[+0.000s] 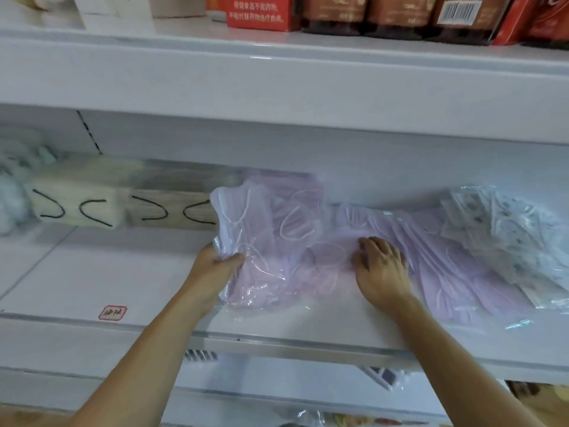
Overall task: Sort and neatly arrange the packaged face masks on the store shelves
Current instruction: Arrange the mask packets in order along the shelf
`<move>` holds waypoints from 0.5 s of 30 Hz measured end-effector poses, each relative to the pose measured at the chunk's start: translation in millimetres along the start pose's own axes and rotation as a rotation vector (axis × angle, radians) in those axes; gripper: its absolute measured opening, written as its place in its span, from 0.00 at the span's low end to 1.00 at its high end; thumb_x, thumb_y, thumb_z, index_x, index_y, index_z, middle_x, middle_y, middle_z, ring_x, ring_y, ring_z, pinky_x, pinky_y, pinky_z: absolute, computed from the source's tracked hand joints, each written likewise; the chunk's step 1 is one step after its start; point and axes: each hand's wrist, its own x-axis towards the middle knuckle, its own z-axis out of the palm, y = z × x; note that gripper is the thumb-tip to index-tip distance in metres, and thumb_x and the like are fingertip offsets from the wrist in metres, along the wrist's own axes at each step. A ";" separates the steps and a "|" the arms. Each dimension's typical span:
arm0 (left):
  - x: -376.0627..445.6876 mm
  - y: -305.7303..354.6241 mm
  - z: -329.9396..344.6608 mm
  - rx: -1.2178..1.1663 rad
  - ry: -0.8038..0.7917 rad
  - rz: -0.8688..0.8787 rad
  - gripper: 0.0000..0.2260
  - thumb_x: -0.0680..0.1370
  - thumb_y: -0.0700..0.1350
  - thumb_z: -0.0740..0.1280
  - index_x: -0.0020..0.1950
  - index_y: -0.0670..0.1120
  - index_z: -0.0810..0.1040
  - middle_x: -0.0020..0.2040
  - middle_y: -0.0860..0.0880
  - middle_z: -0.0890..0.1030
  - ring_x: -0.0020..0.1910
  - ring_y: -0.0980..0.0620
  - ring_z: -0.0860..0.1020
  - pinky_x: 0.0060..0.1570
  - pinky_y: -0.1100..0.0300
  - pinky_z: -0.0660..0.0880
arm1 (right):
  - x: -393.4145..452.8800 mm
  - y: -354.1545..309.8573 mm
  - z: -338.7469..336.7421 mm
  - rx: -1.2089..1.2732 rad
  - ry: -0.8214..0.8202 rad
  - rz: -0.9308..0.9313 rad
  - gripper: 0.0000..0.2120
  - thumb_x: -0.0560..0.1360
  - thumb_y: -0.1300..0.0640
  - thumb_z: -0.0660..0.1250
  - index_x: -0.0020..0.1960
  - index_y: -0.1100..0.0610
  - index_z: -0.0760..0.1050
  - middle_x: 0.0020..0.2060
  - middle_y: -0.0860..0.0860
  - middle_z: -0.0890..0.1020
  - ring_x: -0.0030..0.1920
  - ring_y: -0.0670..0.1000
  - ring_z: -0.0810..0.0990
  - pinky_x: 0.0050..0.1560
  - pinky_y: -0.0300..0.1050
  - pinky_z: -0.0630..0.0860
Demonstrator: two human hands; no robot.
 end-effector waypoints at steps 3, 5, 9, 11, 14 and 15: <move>1.7 7.0 0.8 0.041 -0.037 0.041 0.10 0.80 0.35 0.69 0.52 0.50 0.83 0.44 0.54 0.88 0.46 0.54 0.86 0.48 0.60 0.78 | -6.5 -0.1 2.3 -0.016 0.033 -0.075 0.22 0.75 0.47 0.58 0.63 0.54 0.79 0.65 0.54 0.80 0.67 0.62 0.75 0.66 0.64 0.69; 4.1 15.3 -0.9 0.065 -0.037 0.072 0.10 0.79 0.36 0.70 0.52 0.51 0.82 0.44 0.52 0.87 0.45 0.54 0.85 0.48 0.60 0.78 | -9.8 -4.3 2.1 0.001 0.089 -0.122 0.19 0.75 0.51 0.63 0.64 0.55 0.80 0.66 0.57 0.79 0.66 0.65 0.75 0.65 0.65 0.72; 9.3 29.7 4.0 0.119 -0.071 0.022 0.10 0.77 0.36 0.72 0.55 0.49 0.82 0.49 0.47 0.87 0.48 0.49 0.86 0.52 0.55 0.80 | -21.3 -26.0 0.7 0.173 -0.005 -0.207 0.19 0.77 0.58 0.69 0.68 0.56 0.77 0.64 0.57 0.80 0.63 0.62 0.77 0.64 0.52 0.73; 10.9 32.9 16.5 0.086 -0.178 -0.086 0.09 0.77 0.33 0.71 0.53 0.45 0.83 0.50 0.40 0.87 0.47 0.44 0.86 0.50 0.52 0.81 | -28.1 -33.6 3.6 0.264 -0.075 -0.197 0.23 0.75 0.60 0.70 0.69 0.55 0.74 0.64 0.54 0.79 0.64 0.58 0.77 0.63 0.46 0.72; 15.3 33.1 40.5 0.024 -0.352 -0.242 0.07 0.74 0.37 0.75 0.51 0.40 0.84 0.46 0.39 0.87 0.41 0.46 0.84 0.43 0.56 0.79 | -27.4 -32.0 -1.5 0.454 -0.081 -0.091 0.32 0.72 0.62 0.73 0.73 0.53 0.66 0.63 0.52 0.79 0.61 0.53 0.79 0.60 0.44 0.74; 16.5 32.3 50.6 0.044 -0.395 -0.266 0.06 0.74 0.38 0.76 0.51 0.41 0.84 0.40 0.43 0.86 0.36 0.49 0.83 0.37 0.59 0.78 | -25.6 -29.8 -3.8 0.508 -0.081 -0.074 0.33 0.72 0.63 0.73 0.73 0.52 0.64 0.61 0.51 0.79 0.60 0.53 0.80 0.59 0.45 0.75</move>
